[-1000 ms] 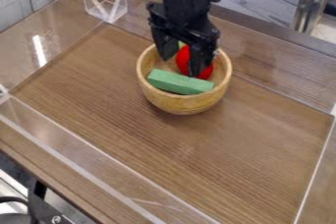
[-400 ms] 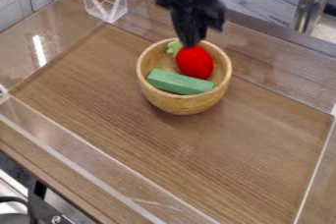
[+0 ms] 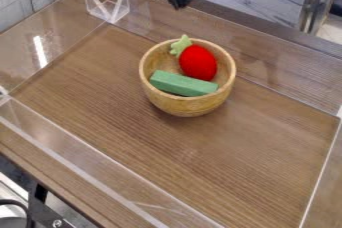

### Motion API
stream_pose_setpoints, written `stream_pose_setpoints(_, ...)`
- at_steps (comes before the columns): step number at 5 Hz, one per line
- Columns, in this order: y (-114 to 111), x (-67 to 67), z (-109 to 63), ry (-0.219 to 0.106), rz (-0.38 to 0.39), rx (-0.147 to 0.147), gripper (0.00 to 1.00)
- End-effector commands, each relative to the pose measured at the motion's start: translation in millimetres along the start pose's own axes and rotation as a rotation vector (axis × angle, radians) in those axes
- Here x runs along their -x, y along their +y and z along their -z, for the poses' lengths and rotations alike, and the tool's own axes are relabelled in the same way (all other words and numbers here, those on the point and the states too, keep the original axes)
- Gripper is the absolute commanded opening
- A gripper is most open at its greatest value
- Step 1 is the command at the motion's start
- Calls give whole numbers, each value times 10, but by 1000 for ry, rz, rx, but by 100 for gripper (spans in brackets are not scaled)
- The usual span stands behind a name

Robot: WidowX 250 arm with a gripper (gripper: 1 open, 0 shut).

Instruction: Move the red fruit to the left

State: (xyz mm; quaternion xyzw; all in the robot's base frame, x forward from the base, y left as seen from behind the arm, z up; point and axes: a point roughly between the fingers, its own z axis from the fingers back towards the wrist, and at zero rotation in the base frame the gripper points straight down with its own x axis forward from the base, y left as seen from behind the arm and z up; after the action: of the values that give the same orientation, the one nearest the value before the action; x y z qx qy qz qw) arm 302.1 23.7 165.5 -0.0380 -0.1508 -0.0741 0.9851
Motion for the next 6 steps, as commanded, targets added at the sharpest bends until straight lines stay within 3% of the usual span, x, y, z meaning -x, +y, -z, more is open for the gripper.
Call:
stream_pose_setpoints(1,-121,41,-92,-39,84,24,0)
stream_pose_setpoints(2,-153,138,74,-10,146,54,100)
stream_pose_setpoints(3,-316,142,26,-16,79,35,100)
stream_pose_setpoints(4,-318,103,-242,-62,-19,-7,0)
stream_pose_setpoints(5,-366,160,14,-29,13,8,100)
stream_pose_setpoints(6,-407,199,190,-10,43,21,100)
